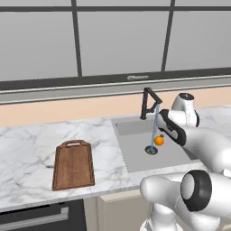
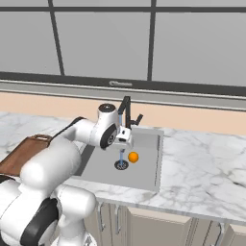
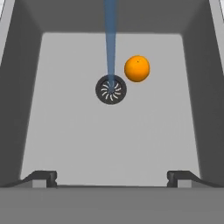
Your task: Pick the orange from the sink and place it on the cutting board to airdry. Then turn off the sink faucet.
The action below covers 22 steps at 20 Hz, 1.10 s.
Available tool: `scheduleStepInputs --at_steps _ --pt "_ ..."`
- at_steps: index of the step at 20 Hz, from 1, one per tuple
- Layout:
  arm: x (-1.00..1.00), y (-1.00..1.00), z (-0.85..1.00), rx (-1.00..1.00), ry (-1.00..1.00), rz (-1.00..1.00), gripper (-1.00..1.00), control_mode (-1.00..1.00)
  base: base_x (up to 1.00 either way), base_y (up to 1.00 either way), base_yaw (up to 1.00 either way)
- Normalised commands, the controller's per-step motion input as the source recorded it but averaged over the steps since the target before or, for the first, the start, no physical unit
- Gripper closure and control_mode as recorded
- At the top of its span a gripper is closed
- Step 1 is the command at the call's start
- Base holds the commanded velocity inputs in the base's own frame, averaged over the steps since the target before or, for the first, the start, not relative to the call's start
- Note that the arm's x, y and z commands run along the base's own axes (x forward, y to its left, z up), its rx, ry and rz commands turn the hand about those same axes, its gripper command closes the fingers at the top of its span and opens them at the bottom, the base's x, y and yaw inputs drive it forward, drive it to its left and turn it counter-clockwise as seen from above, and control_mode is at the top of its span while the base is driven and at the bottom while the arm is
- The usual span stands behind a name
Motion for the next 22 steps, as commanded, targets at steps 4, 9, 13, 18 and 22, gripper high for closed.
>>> scheduleStepInputs --at_steps 4,9,13,18,22 --pt "0.31 -0.11 -0.18 0.0 0.03 0.0 -1.0 -1.0 0.0 0.0 0.0" --pt "0.35 -0.21 -0.16 0.01 0.04 0.0 -1.0 -1.0 0.0 0.0 0.0" --pt "0.32 -0.14 -0.15 0.01 0.03 0.0 -1.0 -1.0 0.0 0.0 0.0" --pt "0.24 -0.03 -0.16 0.01 0.0 0.0 -1.0 -1.0 0.0 0.0 0.0" --pt "0.23 0.0 -0.28 0.0 0.0 0.0 -1.0 -1.0 0.0 0.0 0.0"
